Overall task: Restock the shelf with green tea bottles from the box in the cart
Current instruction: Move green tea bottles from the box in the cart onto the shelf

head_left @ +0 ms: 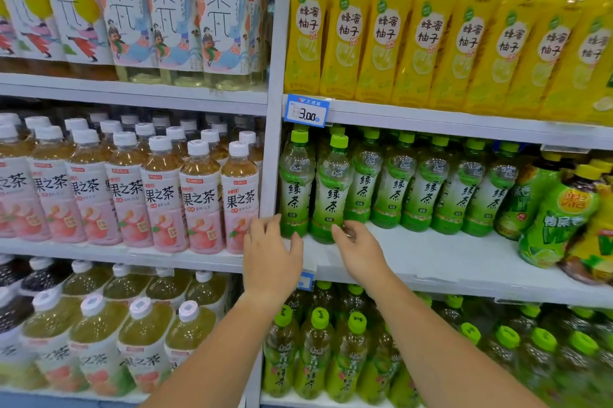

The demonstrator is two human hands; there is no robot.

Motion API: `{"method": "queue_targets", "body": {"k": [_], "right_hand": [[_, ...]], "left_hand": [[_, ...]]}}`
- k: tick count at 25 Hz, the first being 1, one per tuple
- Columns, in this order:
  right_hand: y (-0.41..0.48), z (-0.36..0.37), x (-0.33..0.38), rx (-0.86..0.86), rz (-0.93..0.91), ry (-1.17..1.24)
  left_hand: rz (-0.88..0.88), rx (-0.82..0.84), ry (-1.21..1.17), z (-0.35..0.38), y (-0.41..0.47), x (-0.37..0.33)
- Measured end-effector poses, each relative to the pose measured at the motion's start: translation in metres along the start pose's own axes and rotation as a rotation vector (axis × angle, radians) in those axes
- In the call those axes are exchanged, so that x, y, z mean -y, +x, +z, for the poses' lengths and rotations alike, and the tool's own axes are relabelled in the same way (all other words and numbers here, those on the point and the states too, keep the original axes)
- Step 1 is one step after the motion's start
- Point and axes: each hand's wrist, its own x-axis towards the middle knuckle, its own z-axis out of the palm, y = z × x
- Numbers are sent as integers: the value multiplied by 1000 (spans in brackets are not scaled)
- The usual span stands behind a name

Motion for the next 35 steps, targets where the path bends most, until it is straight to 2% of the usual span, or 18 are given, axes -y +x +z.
{"method": "queue_targets", "body": {"k": [5, 8, 10, 17, 22, 29, 35], "right_hand": [[-35, -18, 20, 93, 161, 11], [-58, -32, 33, 146, 260, -1], [-76, -44, 42, 181, 329, -9], [-161, -98, 100, 245, 470, 50], [-241, -144, 156, 222, 504, 97], [-355, -196, 206, -20, 598, 151], [-431, -247, 207, -270, 602, 164]], "left_hand": [[-347, 285, -284, -29, -8, -20], [-554, 458, -357, -55, -15, -38], [-613, 532, -355, -79, -25, -57], [-624, 652, -333, -169, -71, -132], [-563, 737, -337, -232, -106, -174], [-399, 934, -379, -298, -145, -218], [-271, 1085, -429, -298, -191, -272]]}}
